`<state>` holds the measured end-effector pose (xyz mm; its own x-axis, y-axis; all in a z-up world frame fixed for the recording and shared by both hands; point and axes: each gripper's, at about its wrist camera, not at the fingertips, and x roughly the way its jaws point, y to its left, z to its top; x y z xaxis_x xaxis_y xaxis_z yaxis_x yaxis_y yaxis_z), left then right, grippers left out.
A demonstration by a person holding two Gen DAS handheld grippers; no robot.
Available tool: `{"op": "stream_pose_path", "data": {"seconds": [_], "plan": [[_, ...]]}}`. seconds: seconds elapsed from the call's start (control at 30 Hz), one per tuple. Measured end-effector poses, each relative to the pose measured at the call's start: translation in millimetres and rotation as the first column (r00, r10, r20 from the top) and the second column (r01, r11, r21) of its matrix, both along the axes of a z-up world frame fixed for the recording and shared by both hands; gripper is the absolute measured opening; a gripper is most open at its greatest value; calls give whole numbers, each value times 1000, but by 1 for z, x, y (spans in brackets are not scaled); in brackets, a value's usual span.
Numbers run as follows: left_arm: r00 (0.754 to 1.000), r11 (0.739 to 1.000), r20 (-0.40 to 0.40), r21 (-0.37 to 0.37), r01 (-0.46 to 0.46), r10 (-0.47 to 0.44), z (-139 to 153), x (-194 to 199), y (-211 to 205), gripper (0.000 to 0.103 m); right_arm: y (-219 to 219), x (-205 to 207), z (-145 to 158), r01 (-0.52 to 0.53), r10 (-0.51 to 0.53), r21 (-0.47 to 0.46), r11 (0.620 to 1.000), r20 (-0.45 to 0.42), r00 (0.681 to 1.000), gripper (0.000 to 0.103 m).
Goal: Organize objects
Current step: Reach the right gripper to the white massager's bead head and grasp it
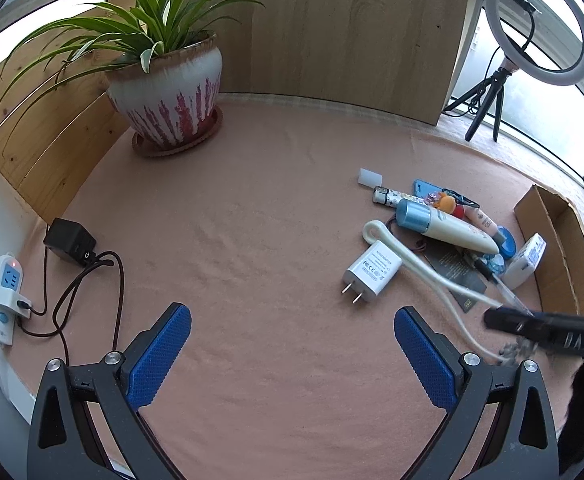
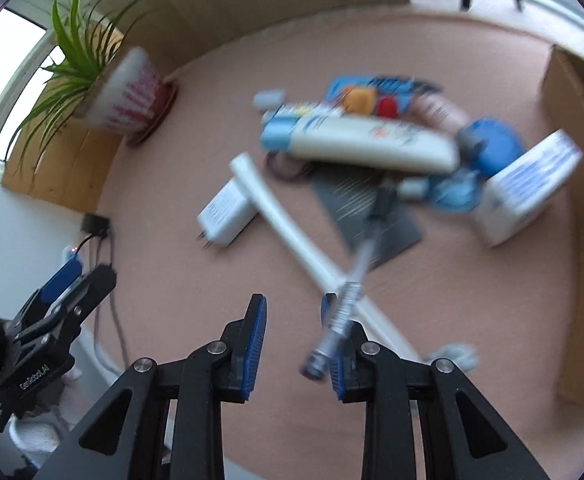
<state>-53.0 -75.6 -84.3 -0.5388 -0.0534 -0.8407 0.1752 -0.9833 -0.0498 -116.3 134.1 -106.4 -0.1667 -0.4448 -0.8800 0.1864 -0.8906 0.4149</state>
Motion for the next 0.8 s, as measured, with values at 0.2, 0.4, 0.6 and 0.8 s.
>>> {"op": "stream_pose_path", "data": {"seconds": [0.2,0.4,0.6,0.8], "plan": [[1000,1000,3,7,5,-5,-2,1,2,103,45,-18,-1,152,-144,152,977,-59,988,26],[1000,1000,14,12,25,-25,-6,-1,11,103,64,-18,6,167,-156,149,975,-85,984,26],[998,999,22,17,50,-50,-9,-2,22,103,72,-27,-8,185,-180,165,969,-47,983,26],[998,998,33,25,57,-58,-14,-3,26,103,73,-22,-33,170,-176,81,982,77,981,26]]}}
